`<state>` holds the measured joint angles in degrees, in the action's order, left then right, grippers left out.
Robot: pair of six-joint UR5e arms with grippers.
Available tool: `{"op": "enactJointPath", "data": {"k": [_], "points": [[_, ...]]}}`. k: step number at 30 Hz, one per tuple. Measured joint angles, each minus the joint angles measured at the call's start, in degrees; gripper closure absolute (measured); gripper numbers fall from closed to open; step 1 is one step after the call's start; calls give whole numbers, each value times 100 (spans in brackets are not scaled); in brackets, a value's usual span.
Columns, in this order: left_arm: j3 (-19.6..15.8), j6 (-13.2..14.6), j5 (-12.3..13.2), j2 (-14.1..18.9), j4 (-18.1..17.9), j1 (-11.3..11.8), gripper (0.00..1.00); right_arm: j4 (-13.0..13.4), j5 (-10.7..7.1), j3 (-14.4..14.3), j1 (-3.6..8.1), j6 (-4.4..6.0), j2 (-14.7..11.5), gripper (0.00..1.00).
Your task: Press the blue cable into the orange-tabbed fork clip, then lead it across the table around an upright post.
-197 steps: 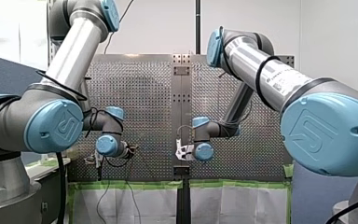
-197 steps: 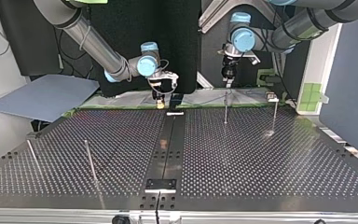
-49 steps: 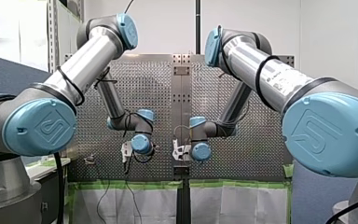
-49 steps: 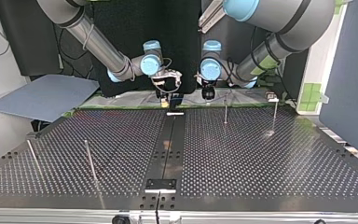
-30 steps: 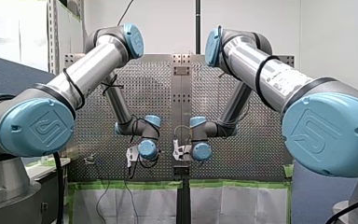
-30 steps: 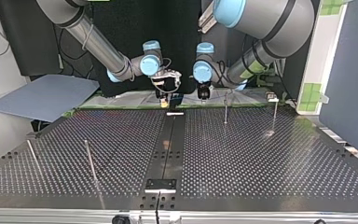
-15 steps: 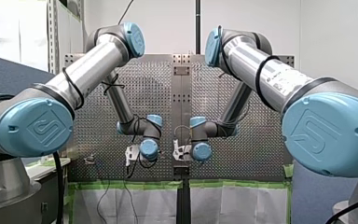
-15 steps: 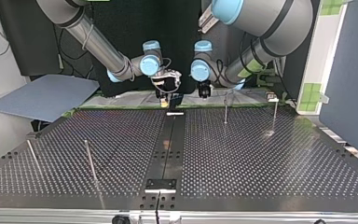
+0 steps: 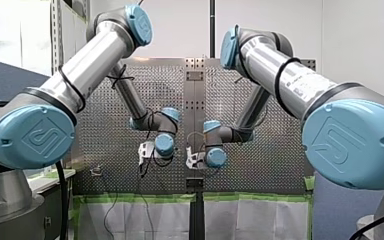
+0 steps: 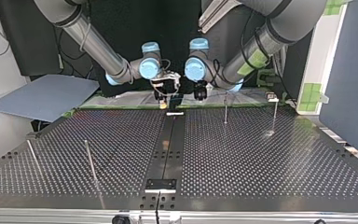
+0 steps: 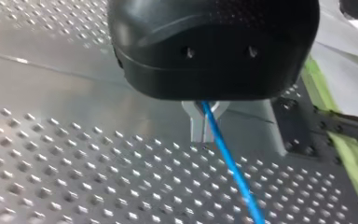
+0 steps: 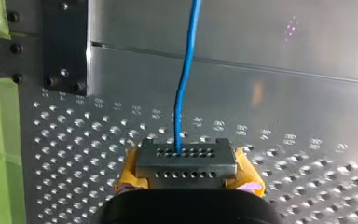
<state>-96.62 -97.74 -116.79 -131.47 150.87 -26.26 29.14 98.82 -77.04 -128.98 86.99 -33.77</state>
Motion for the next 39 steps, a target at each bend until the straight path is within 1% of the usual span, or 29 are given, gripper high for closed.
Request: {"op": "enactJointPath", "data": {"k": [4, 12, 18, 23, 28, 34, 39], "points": [[-1, 9, -46, 225, 98, -65, 100, -119, 18, 5, -9, -3, -177, 100], [-4, 1, -186, 664, 238, -197, 100, -363, 18, 5, -40, 9, -615, 100], [-4, -8, -215, 998, 338, -263, 100, -581, 16, 6, -13, 51, -941, 100], [-4, -25, -314, 1286, 430, -287, 100, -720, 21, 15, 11, 76, -1212, 100], [-4, -40, -346, 1552, 493, -292, 100, -812, 15, 37, 5, 82, -1462, 100], [-4, -51, -441, 1903, 531, -294, 100, -1040, 0, 156, -1, 70, -1786, 100], [0, -77, -471, 2179, 524, -282, 100, -1222, -64, 272, 13, 67, -2059, 100]]}}
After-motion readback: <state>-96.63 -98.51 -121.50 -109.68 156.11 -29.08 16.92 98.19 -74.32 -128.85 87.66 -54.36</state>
